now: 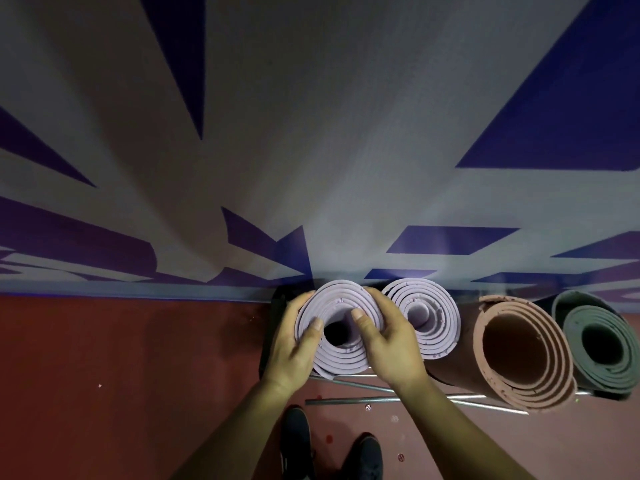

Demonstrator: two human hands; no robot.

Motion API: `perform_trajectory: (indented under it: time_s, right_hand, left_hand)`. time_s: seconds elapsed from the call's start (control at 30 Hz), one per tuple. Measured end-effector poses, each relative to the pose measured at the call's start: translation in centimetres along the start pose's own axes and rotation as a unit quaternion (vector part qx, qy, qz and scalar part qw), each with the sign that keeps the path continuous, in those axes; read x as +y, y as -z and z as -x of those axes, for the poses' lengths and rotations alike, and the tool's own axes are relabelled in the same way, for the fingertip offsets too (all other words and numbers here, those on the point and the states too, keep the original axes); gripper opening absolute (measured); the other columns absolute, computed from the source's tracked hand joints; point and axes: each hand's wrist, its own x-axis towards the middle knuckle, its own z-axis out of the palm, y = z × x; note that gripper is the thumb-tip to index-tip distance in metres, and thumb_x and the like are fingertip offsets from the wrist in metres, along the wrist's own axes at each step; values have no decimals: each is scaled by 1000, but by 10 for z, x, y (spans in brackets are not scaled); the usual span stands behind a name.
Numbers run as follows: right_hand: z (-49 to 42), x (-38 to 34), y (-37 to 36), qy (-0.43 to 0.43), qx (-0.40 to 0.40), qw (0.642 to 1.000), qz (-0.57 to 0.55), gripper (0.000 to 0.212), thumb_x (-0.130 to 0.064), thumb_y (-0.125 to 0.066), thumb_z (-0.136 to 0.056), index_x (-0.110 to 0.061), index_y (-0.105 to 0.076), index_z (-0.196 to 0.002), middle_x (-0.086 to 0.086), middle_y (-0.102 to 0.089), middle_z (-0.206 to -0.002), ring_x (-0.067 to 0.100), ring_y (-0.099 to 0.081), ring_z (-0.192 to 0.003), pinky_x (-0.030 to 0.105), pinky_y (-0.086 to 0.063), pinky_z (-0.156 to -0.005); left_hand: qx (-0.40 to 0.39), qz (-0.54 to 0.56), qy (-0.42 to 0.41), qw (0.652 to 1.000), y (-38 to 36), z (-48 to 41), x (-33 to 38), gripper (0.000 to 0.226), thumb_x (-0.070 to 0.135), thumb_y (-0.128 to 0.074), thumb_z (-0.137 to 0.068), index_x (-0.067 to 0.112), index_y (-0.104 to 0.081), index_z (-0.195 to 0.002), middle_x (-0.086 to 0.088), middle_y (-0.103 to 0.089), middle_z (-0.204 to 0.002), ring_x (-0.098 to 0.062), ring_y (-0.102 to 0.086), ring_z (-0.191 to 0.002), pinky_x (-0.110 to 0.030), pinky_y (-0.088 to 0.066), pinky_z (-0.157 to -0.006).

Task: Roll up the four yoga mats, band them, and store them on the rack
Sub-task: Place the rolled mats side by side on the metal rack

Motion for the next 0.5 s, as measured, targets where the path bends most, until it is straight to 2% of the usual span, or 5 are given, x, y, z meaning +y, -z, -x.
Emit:
perform_trajectory:
  time_s: [0.1, 0.23, 0.37, 0.43, 0.5]
  right_hand:
    - [3, 9, -3, -7, 12, 998, 58, 34, -31, -64, -100, -23, -63, -134, -12, -67, -129, 7, -60, -122, 33, -48, -105]
    - [8, 13, -9, -6, 45, 989, 141, 46, -27, -64, -100, -10, -57, -143, 1, -58, -145, 15, -51, -137, 35, -39, -116]
    - [9, 8, -18, -8, 60, 978, 198, 41, -21, -60, -103, -9, -60, -142, 5, -52, -151, 19, -45, -144, 29, -31, -121]
    - [12, 4, -18, 24, 75, 971, 227, 37, -16, -62, -102, -6, -64, -137, 8, -57, -146, 24, -52, -138, 33, -37, -118]
    - [18, 6, -17, 85, 96, 948, 290, 30, -10, -67, -98, -4, -70, -127, 11, -65, -134, 31, -61, -125, 43, -49, -106]
  left_hand:
    - [-1, -9, -3, 1000, -3, 2, -6, 47, 48, -57, -91, 33, -55, -135, 0, -56, -133, -30, -55, -124, -54, -46, -102]
    - [-14, -15, -1, 1000, -8, 2, -11, 42, 48, -55, -91, 41, -54, -132, 10, -59, -131, -21, -57, -123, -47, -47, -103]
    - [-20, -7, -3, 1000, -10, -2, -1, 40, 46, -53, -90, 49, -52, -129, 21, -58, -129, -10, -57, -123, -24, -44, -103]
    - [-27, -8, -1, 1000, -8, -2, 4, 39, 46, -54, -89, 43, -52, -128, 20, -59, -127, -7, -57, -122, -21, -44, -102]
    - [-28, -50, 0, 998, -7, 0, 7, 42, 46, -56, -90, 38, -51, -130, 17, -59, -129, -4, -57, -120, -22, -45, -101]
